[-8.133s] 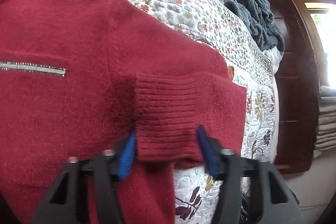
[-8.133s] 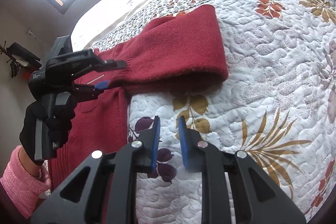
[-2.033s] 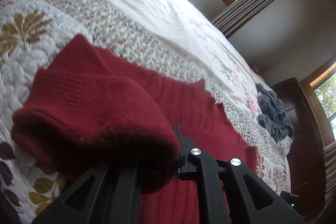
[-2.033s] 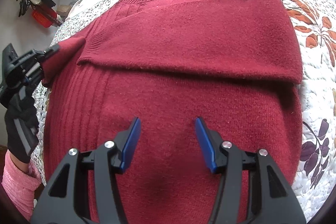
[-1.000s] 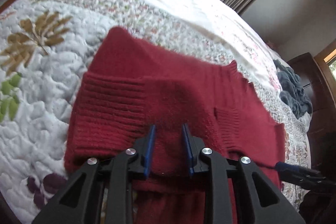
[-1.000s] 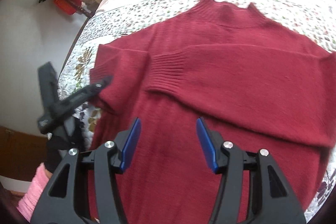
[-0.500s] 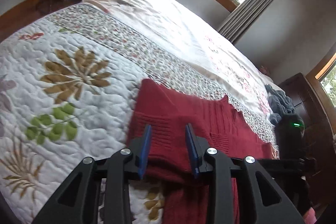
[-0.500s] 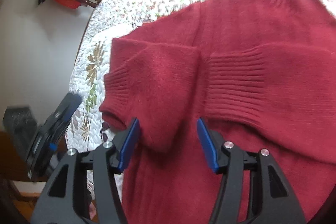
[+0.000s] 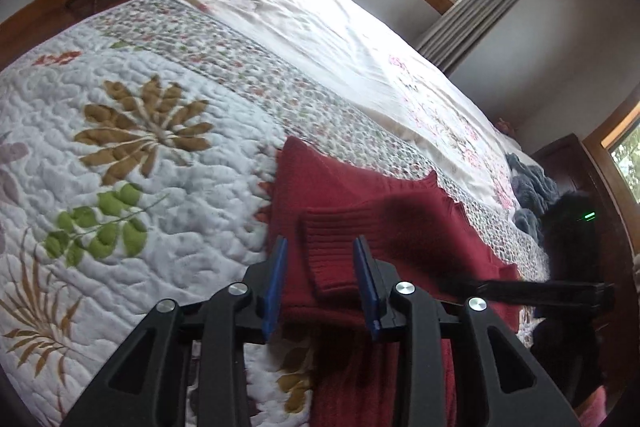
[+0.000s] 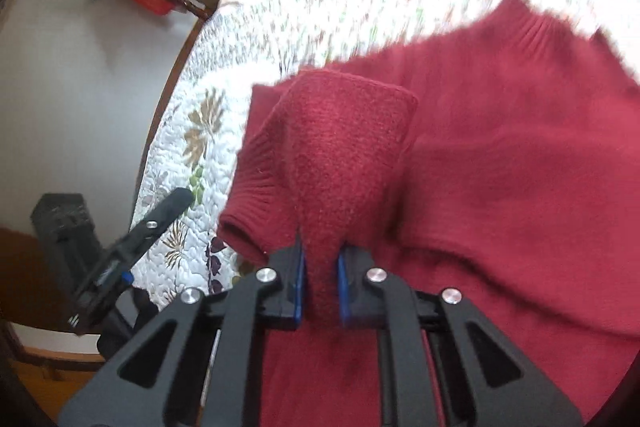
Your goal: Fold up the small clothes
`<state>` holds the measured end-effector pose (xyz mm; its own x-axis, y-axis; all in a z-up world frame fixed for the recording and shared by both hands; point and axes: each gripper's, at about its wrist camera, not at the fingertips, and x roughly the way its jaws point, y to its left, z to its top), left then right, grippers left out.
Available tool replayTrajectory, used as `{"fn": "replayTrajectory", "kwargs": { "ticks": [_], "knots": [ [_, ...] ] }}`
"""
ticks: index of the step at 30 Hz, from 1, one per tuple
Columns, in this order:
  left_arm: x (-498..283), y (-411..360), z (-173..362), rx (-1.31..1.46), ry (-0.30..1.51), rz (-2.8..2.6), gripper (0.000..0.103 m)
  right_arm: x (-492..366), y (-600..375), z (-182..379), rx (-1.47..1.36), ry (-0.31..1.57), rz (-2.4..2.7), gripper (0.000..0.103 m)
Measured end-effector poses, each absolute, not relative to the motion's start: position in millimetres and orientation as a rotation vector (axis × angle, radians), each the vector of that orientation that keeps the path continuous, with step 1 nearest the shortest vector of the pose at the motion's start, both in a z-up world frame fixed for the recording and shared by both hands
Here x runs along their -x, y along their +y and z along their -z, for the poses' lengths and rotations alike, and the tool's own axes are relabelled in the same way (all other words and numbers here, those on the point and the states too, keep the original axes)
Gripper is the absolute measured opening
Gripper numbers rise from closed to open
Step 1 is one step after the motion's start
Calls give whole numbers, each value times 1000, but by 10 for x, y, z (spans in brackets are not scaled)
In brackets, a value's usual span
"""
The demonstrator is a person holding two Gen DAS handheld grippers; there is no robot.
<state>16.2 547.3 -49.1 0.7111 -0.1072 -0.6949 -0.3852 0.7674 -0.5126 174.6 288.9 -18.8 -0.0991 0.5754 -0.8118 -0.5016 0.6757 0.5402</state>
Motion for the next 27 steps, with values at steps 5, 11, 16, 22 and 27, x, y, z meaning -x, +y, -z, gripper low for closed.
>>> {"fn": "replayTrajectory", "kwargs": {
  "ticks": [5,11,16,22,27],
  "knots": [
    [-460,5192,568,637,838,-154,34,-1985,2471,39,-37,1358,-829,11],
    [-789,4909,856,526,960,-196,34,-2196,2208,425,-62,1421,-751,11],
    [-877,4916,1088,523,1023,-219,37,-2225,2132,768,-78,1472,-710,12],
    [-865,4931,1127,524,1024,-204,38,-2232,2141,890,-80,1488,-693,16],
    [-861,4966,1136,548,1019,-190,38,-2199,2198,659,1,1429,-643,28]
  ]
}}
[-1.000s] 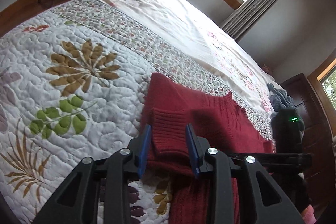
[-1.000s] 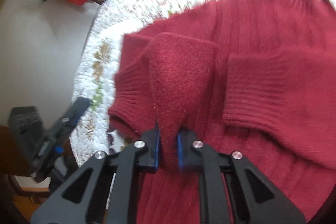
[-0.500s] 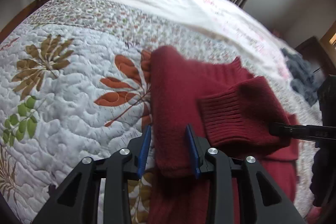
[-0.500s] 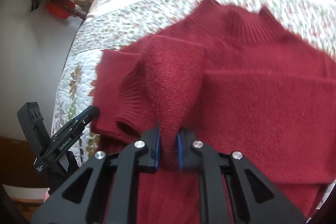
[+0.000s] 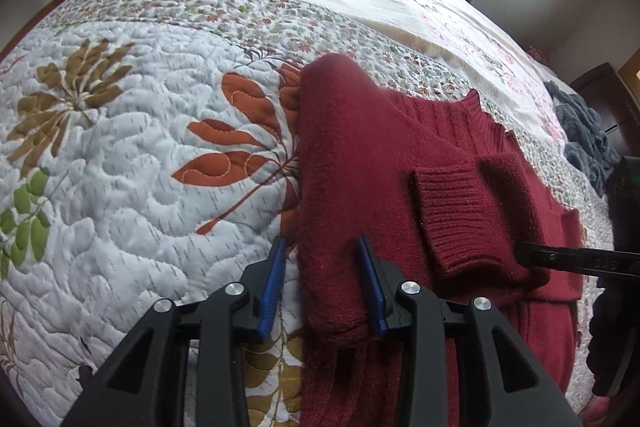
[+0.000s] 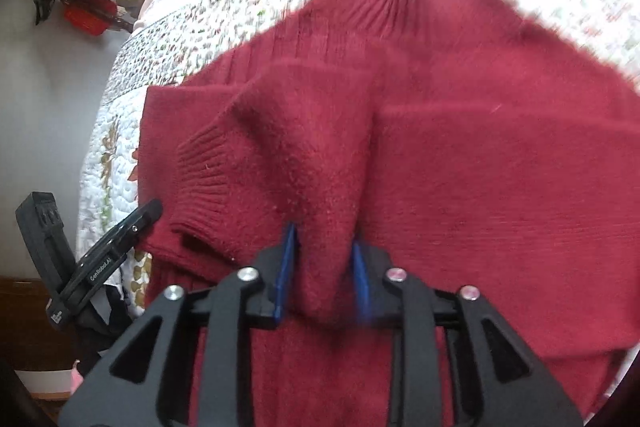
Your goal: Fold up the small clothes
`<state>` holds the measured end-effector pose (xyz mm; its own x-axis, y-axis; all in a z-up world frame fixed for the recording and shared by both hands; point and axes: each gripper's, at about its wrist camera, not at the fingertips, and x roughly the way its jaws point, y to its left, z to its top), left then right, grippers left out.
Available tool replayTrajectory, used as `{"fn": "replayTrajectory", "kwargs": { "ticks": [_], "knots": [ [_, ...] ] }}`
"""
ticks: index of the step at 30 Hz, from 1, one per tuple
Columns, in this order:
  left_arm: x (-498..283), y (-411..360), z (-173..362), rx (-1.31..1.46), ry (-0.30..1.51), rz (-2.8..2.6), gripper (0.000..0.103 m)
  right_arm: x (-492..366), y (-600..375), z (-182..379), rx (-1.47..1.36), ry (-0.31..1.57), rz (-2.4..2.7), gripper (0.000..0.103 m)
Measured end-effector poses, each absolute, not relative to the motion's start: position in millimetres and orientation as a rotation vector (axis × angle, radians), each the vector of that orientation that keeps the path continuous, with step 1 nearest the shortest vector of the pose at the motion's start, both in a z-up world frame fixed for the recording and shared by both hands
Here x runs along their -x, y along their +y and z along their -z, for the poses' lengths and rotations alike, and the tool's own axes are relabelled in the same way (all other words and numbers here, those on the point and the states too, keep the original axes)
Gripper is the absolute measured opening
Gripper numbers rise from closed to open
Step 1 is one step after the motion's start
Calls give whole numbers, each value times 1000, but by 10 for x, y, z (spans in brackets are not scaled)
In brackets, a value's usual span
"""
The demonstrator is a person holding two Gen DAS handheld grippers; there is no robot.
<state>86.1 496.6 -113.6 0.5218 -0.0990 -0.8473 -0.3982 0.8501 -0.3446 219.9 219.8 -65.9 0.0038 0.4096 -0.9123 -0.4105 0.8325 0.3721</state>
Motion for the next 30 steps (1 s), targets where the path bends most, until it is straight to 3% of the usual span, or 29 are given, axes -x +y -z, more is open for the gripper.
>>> {"fn": "replayTrajectory", "kwargs": {
  "ticks": [7,17,18,19,20,22,23,30],
  "knots": [
    [-791,4991,1049,570,1003,-170,38,-1915,2554,101,191,1258,-750,49],
    [-799,5081,1105,564,1026,-163,41,-1661,3276,648,475,1281,-791,58],
    [-799,5080,1112,563,1025,-164,41,-1670,3294,692,484,1284,-784,57],
    [-801,5075,1116,560,1025,-166,41,-1678,3313,727,506,1276,-771,50],
    [-807,5070,1119,556,1025,-168,41,-1674,3324,738,526,1263,-754,32],
    [-819,5070,1128,557,1026,-170,41,-1716,3280,710,521,1249,-732,11],
    [-823,5077,1133,559,1027,-172,41,-1767,3219,681,474,1262,-736,7],
    [-834,5077,1138,557,1028,-180,41,-2137,2423,412,68,1310,-705,6]
  ]
}}
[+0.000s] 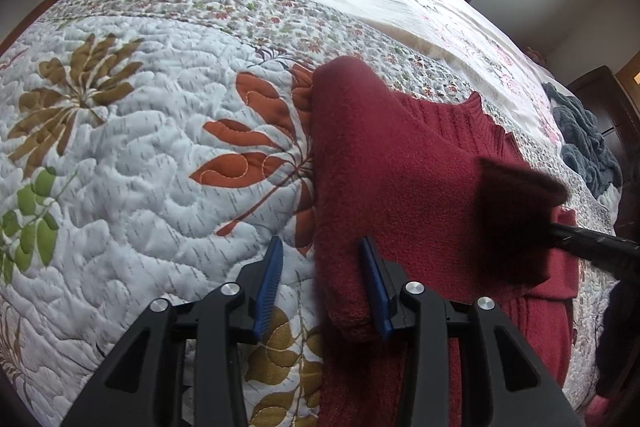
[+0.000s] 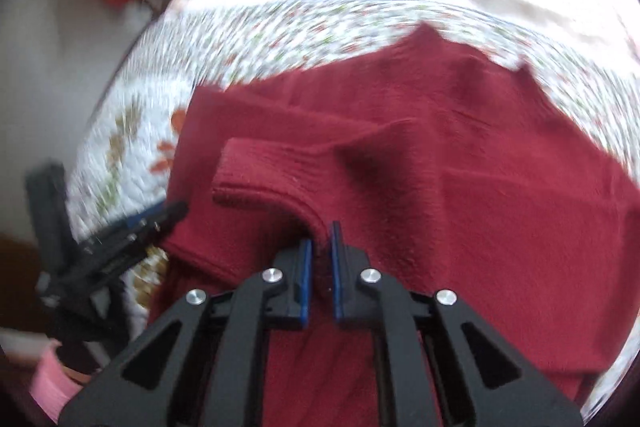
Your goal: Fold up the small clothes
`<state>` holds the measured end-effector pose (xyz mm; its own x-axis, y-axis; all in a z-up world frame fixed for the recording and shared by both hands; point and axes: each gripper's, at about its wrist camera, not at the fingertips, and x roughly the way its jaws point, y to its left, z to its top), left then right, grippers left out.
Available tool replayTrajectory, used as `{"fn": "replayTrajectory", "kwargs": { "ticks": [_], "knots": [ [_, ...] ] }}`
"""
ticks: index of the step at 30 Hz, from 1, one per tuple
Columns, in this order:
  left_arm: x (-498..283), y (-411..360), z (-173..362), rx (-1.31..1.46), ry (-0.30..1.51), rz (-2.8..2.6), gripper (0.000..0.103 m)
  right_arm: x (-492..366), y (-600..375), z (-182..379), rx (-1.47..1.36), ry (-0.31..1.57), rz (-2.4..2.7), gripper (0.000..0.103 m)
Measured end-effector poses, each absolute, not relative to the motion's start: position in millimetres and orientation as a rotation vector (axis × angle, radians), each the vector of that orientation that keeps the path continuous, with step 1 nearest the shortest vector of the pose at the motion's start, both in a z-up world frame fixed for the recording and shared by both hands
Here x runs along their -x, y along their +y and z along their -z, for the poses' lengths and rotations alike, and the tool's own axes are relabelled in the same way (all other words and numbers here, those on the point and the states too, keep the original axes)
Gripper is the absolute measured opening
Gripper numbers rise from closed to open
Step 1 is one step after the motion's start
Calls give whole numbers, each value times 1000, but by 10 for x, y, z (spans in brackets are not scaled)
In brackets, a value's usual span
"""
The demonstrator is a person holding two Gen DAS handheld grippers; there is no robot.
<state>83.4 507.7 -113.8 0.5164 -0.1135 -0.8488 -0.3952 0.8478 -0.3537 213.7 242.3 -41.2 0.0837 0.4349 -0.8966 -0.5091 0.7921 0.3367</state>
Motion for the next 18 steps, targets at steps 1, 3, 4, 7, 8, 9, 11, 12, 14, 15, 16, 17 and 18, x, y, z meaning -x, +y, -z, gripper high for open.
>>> {"fn": "replayTrajectory", "kwargs": {
  "ticks": [1,3,4,7,8,9,11,12,14,15,16,17,18],
  "knots": [
    [-833,5078,1139,556,1028,-182,41,-2162,2308,378,36,1308,-690,6],
    [-836,5076,1141,553,1028,-184,41,-2211,2021,337,-38,1308,-657,6],
    [-838,5072,1144,553,1028,-184,41,-2251,1842,329,-85,1308,-632,6],
    [-843,5069,1149,550,1028,-189,41,-2341,1416,320,-165,1295,-558,6],
    [-843,5070,1151,550,1028,-189,41,-2369,1292,340,-186,1296,-542,6],
    [-847,5066,1153,548,1029,-191,41,-2386,1208,365,-203,1301,-531,6],
    [-853,5063,1160,543,1030,-195,41,-2427,980,461,-248,1319,-500,7],
    [-854,5063,1163,543,1030,-197,41,-2437,912,511,-260,1327,-488,7],
    [-864,5063,1171,540,1033,-200,41,-2442,771,643,-282,1347,-465,8],
    [-867,5060,1173,538,1035,-201,42,-2432,728,696,-289,1355,-459,8],
    [-873,5061,1176,537,1037,-202,42,-2414,681,756,-292,1365,-452,11],
    [-884,5061,1177,536,1038,-202,42,-2399,648,800,-293,1374,-450,13],
    [-889,5063,1177,536,1040,-201,42,-2382,622,834,-297,1381,-450,18]
  ]
}}
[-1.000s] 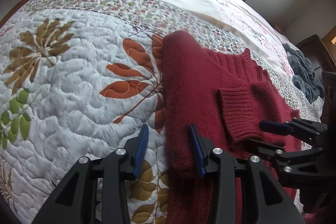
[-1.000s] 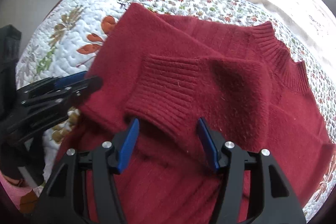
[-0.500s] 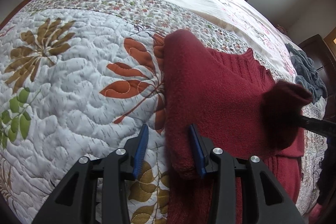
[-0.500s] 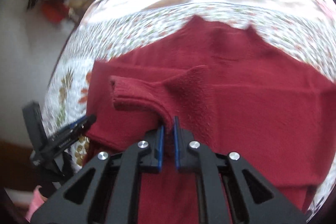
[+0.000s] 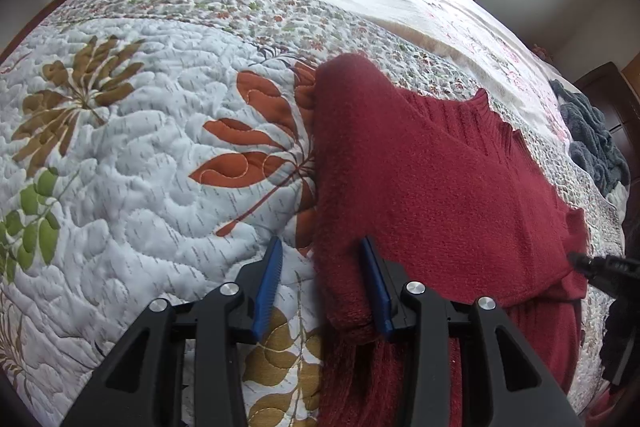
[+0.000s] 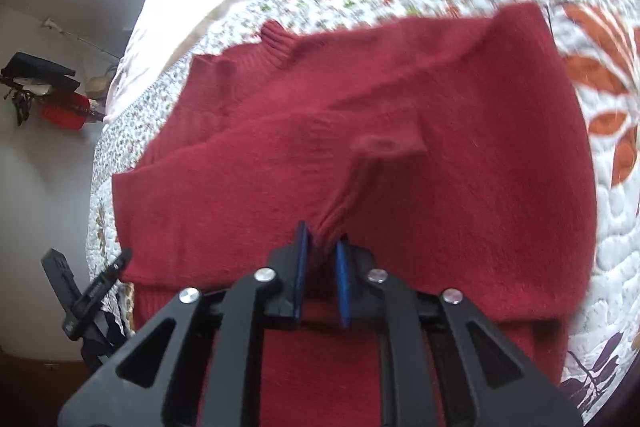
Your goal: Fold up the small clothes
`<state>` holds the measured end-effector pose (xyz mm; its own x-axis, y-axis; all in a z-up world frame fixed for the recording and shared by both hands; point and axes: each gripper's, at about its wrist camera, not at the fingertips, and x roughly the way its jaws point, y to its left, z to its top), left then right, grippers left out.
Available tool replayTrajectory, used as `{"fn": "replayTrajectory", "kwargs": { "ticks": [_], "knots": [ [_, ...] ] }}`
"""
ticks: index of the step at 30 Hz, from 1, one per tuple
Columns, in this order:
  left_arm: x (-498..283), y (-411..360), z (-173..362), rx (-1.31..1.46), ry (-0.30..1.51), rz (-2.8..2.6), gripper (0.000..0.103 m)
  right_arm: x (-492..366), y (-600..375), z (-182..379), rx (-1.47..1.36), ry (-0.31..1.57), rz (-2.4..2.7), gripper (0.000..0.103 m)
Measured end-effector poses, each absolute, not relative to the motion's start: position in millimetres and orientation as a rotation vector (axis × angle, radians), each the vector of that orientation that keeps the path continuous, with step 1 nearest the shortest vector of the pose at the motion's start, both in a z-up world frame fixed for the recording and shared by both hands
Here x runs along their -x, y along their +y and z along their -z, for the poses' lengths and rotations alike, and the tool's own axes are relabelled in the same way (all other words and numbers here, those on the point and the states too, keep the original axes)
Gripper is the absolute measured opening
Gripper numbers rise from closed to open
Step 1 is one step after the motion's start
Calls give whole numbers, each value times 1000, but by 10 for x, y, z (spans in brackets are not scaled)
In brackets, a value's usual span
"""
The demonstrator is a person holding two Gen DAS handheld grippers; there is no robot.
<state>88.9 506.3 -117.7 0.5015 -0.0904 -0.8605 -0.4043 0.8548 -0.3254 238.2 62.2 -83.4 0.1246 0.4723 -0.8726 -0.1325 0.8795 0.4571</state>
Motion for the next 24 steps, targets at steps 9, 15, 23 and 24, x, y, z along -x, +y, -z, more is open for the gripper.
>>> {"fn": "replayTrajectory", "kwargs": {
  "ticks": [9,15,23,24],
  "knots": [
    [-913,4963,823,514,985,-175,39,-2519,195,915,-465,1359,-452,52],
    [-1166,4572,680,483,965,-41,40,-2744,217,1038,-502,1388,-441,29],
    [-1357,4595,1060,535,1046,-44,38,-2686,153,762,-482,1311,-501,7],
    [-1345,4606,1067,540,1042,-38,38,-2670,149,753,-459,1311,-490,7]
  ]
}}
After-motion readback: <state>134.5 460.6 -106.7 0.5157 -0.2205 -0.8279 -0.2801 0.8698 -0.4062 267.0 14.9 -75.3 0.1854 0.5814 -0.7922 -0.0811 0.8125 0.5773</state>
